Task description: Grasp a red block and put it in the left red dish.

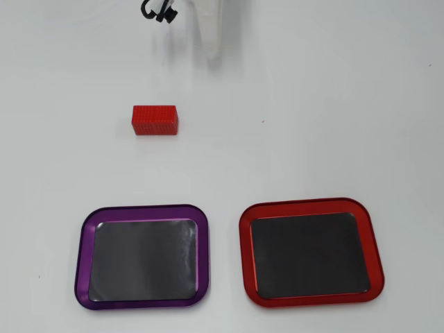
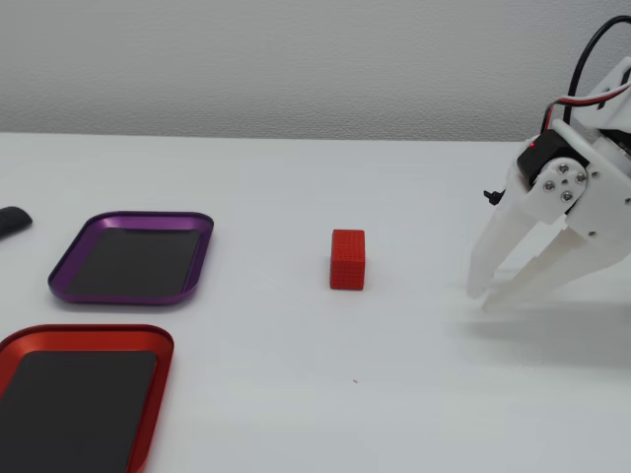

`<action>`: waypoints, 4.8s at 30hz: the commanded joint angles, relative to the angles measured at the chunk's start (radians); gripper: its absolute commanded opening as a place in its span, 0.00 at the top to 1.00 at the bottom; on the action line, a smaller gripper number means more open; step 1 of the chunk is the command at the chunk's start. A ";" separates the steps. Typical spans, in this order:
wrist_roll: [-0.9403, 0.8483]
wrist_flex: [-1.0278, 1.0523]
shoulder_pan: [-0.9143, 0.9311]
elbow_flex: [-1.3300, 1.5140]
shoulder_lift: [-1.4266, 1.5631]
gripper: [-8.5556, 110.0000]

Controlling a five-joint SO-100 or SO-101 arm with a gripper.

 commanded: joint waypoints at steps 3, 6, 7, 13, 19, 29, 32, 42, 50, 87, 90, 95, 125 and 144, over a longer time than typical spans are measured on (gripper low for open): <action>0.038 -0.054 -0.014 0.012 0.064 0.93; 0.040 -0.054 -0.014 0.012 0.064 0.93; 0.041 -0.054 -0.014 0.012 0.064 0.93; 0.041 -0.046 -0.015 0.012 0.064 0.93; 0.035 -0.054 -0.005 -0.046 0.061 0.93; -0.008 -0.052 -0.017 -0.388 -0.213 0.92; -0.055 -0.054 -0.005 -0.453 -0.411 0.90; -0.150 -0.054 0.028 -0.804 -0.996 0.72; -0.282 -0.094 0.176 -1.028 -1.359 0.70; -0.402 -0.402 0.252 -1.051 -1.726 0.93; -0.399 -0.402 0.244 -1.057 -1.718 0.93; -0.350 -0.388 0.236 -1.154 -1.605 0.93; 0.025 -0.752 -0.290 -1.554 -1.778 0.93; 0.018 -0.675 -0.290 -1.819 -2.091 0.93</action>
